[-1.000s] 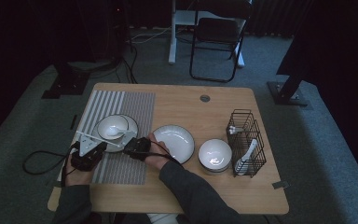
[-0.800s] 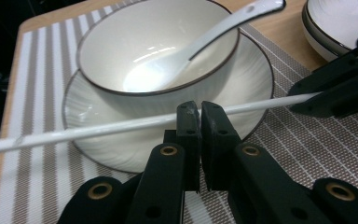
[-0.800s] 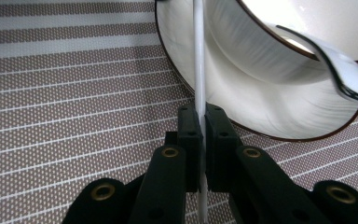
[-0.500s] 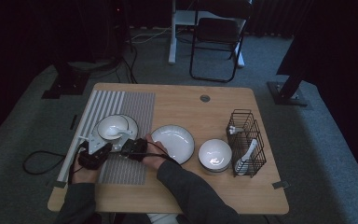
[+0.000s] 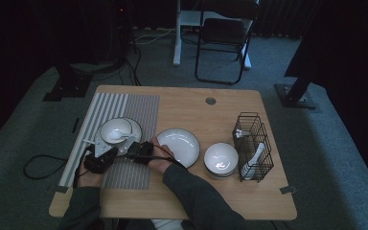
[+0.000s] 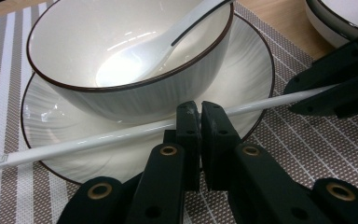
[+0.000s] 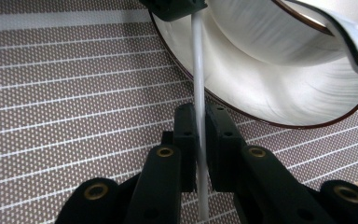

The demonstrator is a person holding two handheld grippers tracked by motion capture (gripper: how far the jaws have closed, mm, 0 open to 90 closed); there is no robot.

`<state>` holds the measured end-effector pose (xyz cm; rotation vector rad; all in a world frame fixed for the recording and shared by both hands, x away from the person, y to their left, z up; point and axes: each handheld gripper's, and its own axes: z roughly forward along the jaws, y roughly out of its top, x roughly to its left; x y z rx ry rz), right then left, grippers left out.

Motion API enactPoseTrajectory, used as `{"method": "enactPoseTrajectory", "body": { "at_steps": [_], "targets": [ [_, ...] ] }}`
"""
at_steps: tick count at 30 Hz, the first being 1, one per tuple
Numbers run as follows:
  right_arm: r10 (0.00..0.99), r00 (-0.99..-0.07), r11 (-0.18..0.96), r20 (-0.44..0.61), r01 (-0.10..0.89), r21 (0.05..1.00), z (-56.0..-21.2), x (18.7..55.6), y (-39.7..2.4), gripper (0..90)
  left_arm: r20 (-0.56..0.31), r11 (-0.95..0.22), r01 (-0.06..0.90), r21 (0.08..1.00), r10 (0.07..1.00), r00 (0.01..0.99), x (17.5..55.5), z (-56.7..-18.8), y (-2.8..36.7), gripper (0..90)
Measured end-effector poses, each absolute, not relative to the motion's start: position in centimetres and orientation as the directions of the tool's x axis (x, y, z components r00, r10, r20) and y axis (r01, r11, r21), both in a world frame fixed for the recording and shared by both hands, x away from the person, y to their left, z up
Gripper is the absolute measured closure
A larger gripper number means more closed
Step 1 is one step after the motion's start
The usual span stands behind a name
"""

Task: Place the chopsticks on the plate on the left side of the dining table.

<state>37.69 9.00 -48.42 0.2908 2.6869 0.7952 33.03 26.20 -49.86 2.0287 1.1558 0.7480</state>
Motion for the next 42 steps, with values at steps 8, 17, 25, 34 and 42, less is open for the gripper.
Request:
{"method": "enactPoseTrajectory", "body": {
  "at_steps": [8, 17, 25, 34, 42],
  "targets": [
    [0.3, -0.924, 0.816, -0.236, 0.12, 0.566, -48.0, 38.0, 7.8, 79.1, 0.141, -0.372, 0.502, 0.781, 0.888, 0.438, 33.1, -50.0, 26.3, 87.3],
    [0.325, -0.921, 0.796, -0.214, 0.144, 0.587, -47.5, 38.7, 6.5, 80.3, 0.144, -0.377, 0.503, 0.778, 0.886, 0.441, 33.2, -50.1, 26.1, 87.3],
    [0.342, -0.912, 0.794, -0.227, 0.151, 0.589, -47.6, 38.9, 6.5, 82.4, 0.141, -0.377, 0.503, 0.778, 0.885, 0.445, 33.2, -50.1, 26.1, 87.1],
    [0.352, -0.908, 0.791, -0.228, 0.158, 0.591, -47.6, 38.8, 6.5, 82.4, 0.137, -0.373, 0.508, 0.776, 0.886, 0.443, 33.2, -50.1, 26.1, 86.8],
    [0.376, -0.905, 0.756, -0.198, 0.176, 0.63, -46.8, 38.7, 5.7, 80.8, 0.135, -0.37, 0.508, 0.778, 0.888, 0.441, 33.1, -50.1, 26.1, 86.7]
  ]
}}
